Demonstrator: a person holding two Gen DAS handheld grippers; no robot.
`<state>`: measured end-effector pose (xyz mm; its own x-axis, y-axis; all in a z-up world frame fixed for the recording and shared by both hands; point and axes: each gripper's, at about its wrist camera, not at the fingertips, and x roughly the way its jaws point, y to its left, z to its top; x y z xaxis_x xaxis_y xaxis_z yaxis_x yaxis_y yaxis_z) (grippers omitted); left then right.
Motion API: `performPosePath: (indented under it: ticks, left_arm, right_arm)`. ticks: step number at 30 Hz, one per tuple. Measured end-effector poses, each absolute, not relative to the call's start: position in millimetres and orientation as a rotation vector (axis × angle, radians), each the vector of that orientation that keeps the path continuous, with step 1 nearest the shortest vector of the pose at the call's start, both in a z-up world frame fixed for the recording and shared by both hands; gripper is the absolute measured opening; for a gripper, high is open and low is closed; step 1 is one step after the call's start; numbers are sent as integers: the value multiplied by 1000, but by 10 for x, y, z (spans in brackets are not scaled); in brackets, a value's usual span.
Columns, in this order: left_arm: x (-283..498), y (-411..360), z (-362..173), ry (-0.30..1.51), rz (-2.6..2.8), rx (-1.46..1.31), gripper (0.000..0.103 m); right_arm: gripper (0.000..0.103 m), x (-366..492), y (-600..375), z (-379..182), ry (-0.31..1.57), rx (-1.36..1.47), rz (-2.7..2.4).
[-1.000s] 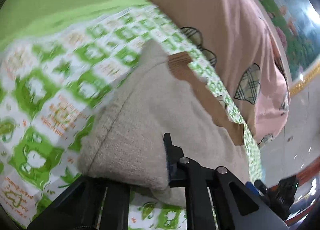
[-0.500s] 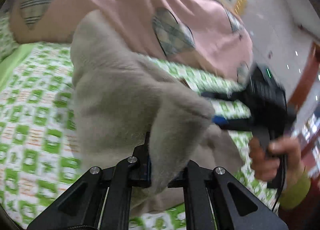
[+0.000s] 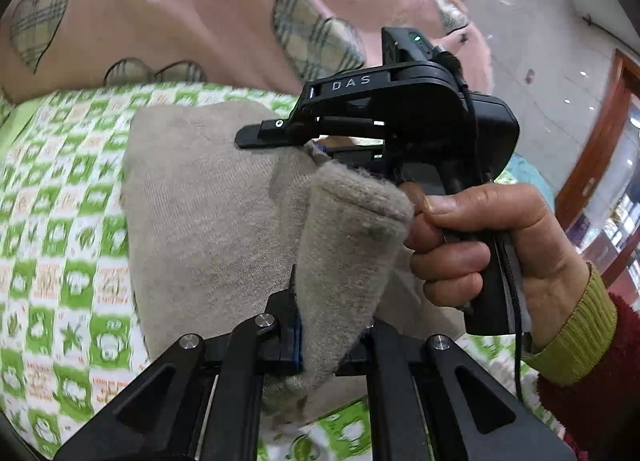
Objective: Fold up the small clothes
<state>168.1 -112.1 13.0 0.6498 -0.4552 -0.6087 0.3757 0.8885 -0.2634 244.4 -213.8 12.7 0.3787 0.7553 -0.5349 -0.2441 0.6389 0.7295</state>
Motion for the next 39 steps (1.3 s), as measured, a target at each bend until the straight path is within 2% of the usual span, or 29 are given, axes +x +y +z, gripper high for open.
performPosePath:
  ticks: [3,6,13,22,27,29,30,32,33,34,39]
  left_arm:
    - [1679,-1322,310,688,-544,-105,8]
    - [1717,-1595,341,698,-625,-132,8]
    - [1871,-2122,-102,825,-693,-144,8]
    - [1968,-2279,-212,853,-728,-145,9]
    - [1989,-2269,-311,924,-742,-135,23]
    - [1914,-2123,-254,946,-747,-160,38]
    - [1867,-2029,-208,940,-743,-172,40]
    - [1768,-1746,-82,918,-699,-199,63]
    - [1734,-1631,-41,908,-678,-216,68]
    - [1723,-1483,2,894,-656,-239,70]
    - [1909,-781,-6,902,-524,-358,75]
  right_arm:
    - [16,2247,-2294,507,885,497,670]
    - [16,2148,-2625,641,854,480,607]
    - [16,2068,-3219,212,951,444,396]
    - [16,1952,-3355,161,895,384,323]
    - [17,1889,-3407,37,919,337,272]
    - [23,1855,-3435,64,912,338,259]
    - [26,1826,-3458,102,913,335,244]
    - [37,1764,-3495,190,905,313,207]
    - [52,1725,-3516,233,899,302,190]
    - [63,1695,-3523,260,895,300,188]
    - [74,1571,-3585,311,896,397,283]
